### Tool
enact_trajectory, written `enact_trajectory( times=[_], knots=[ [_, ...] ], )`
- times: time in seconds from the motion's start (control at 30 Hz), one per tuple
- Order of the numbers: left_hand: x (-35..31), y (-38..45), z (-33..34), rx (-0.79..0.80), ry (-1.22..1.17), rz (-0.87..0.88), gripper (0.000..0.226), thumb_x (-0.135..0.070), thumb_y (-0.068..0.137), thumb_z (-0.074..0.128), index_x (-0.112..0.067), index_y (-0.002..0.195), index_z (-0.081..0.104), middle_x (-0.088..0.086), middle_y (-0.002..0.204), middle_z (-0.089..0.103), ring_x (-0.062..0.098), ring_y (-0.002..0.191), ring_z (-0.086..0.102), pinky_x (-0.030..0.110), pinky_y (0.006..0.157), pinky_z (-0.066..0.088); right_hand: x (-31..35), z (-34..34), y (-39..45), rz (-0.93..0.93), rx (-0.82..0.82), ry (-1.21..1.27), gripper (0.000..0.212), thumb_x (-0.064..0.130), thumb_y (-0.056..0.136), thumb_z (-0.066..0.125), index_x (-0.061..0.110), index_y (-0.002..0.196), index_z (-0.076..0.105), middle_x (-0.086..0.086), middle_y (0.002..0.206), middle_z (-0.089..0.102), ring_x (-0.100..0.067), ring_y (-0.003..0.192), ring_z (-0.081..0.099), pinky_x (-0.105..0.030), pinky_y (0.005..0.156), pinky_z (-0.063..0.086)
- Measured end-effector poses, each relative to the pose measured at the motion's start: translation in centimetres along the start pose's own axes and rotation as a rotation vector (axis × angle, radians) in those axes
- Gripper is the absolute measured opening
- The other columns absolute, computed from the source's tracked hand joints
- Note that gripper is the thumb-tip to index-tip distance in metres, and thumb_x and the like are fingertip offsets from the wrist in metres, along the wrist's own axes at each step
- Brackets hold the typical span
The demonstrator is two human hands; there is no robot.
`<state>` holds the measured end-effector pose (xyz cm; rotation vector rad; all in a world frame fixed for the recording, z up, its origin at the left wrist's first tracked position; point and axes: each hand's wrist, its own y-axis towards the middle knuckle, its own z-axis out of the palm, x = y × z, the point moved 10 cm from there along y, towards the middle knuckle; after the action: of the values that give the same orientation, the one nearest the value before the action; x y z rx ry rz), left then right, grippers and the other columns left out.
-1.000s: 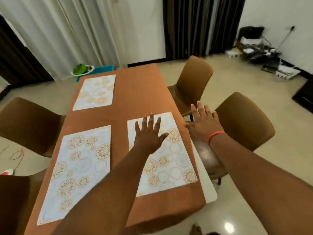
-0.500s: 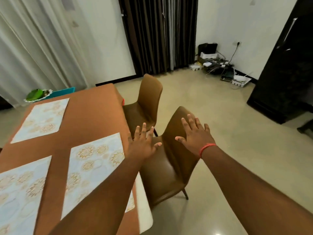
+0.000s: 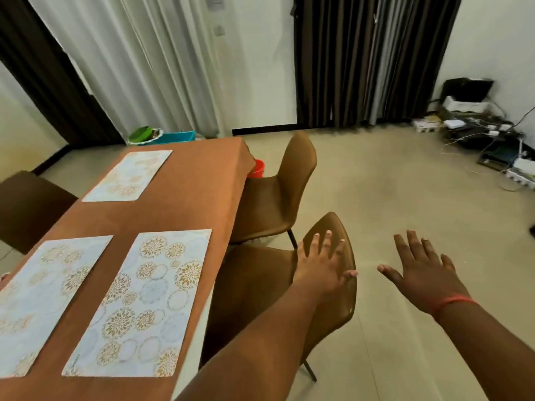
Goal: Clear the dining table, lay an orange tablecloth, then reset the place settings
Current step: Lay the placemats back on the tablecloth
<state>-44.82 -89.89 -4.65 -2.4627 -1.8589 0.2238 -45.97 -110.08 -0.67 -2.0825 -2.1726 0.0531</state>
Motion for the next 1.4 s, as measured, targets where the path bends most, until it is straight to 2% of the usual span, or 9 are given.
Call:
enact_trajectory(
  times=[0.2,0.43,0.67,0.8,0.9,1.1,1.27,1.33,1.4],
  knots=[
    [4.0,5.7,1.5,0.021,0.0,-0.146,0.084,-0.08,0.088,-0.003,-0.033,0.157,-0.013,0.006,0.166,-0.016,0.035,0.152,-0.016,0.063,0.116,-0.008,1.3,1.4,7.8,-0.149,0.048,-0.05,0.093,0.081,0.078,-0.002,0.031,0.155,-0.008,0.002,0.165,-0.012,-0.027,0.153,0.0,-0.054,0.12,0.016],
    [12.4,1.3,3.5,0.052,-0.071,-0.423,0.083,-0.081,0.087,-0.007,-0.035,0.156,-0.009,0.004,0.166,-0.016,0.032,0.152,-0.015,0.066,0.118,-0.006,9.3,2.7,15.0,-0.443,0.117,-0.121,0.085,0.077,0.085,0.001,0.029,0.156,-0.007,-0.001,0.166,-0.009,-0.029,0.153,0.0,-0.056,0.12,0.016],
    [20.9,-15.9,3.7,0.007,-0.072,-1.028,0.087,-0.083,0.086,-0.001,-0.036,0.158,-0.007,0.001,0.166,-0.018,0.031,0.153,-0.018,0.066,0.116,-0.012,27.5,4.1,13.5,-0.906,0.136,-0.1,0.083,0.076,0.087,0.005,0.031,0.156,-0.003,0.0,0.166,-0.008,-0.028,0.153,-0.002,-0.056,0.12,0.011],
    [21.1,-27.0,5.7,0.06,-0.115,-1.283,0.085,-0.08,0.089,0.004,-0.034,0.158,-0.008,0.001,0.166,-0.021,0.029,0.153,-0.019,0.063,0.118,-0.012,35.0,7.6,6.9,-1.121,0.238,-0.163,0.081,0.075,0.089,0.01,0.031,0.157,-0.001,0.001,0.165,-0.012,-0.027,0.153,-0.004,-0.055,0.12,0.007],
    [19.9,-33.7,8.4,0.113,-0.139,-1.425,0.079,-0.068,0.098,0.017,-0.025,0.16,-0.005,0.007,0.167,-0.017,0.031,0.153,-0.016,0.063,0.118,-0.009,38.6,10.5,1.7,-1.262,0.322,-0.227,0.079,0.072,0.093,0.017,0.029,0.157,0.002,0.002,0.166,-0.009,-0.026,0.153,-0.005,-0.056,0.121,0.009],
    [19.5,-40.1,15.3,0.241,-0.268,-1.503,0.068,-0.04,0.105,0.035,-0.016,0.159,0.003,0.011,0.168,-0.006,0.029,0.155,-0.003,0.058,0.121,0.001,43.7,16.8,-4.7,-1.373,0.44,-0.43,0.073,0.053,0.101,0.033,0.02,0.158,0.002,-0.002,0.166,-0.006,-0.027,0.152,-0.005,-0.054,0.122,0.01],
    [22.0,-40.5,17.8,0.158,-0.339,-1.457,0.066,-0.035,0.102,0.046,-0.01,0.156,0.017,0.017,0.165,0.011,0.036,0.147,0.025,0.053,0.12,0.021,47.6,21.6,-8.2,-1.409,0.441,-0.497,0.07,0.039,0.101,0.042,0.018,0.157,0.006,-0.004,0.166,0.003,-0.029,0.152,0.002,-0.053,0.121,0.015],
    [23.2,-40.5,17.3,0.098,-0.312,-1.438,0.06,-0.029,0.099,0.053,-0.009,0.15,0.031,0.017,0.155,0.027,0.037,0.133,0.041,0.05,0.111,0.035,48.7,22.6,-9.0,-1.393,0.404,-0.499,0.068,0.034,0.1,0.043,0.016,0.157,0.01,-0.006,0.165,0.008,-0.031,0.151,0.01,-0.052,0.119,0.021],
    [24.2,-40.5,16.8,0.083,-0.278,-1.417,0.053,-0.015,0.09,0.06,-0.009,0.14,0.042,0.014,0.14,0.04,0.036,0.12,0.049,0.045,0.097,0.043,49.9,22.3,-9.5,-1.39,0.293,-0.488,0.06,0.026,0.098,0.044,0.015,0.153,0.022,-0.011,0.157,0.025,-0.035,0.143,0.028,-0.05,0.114,0.032]
  ],
)
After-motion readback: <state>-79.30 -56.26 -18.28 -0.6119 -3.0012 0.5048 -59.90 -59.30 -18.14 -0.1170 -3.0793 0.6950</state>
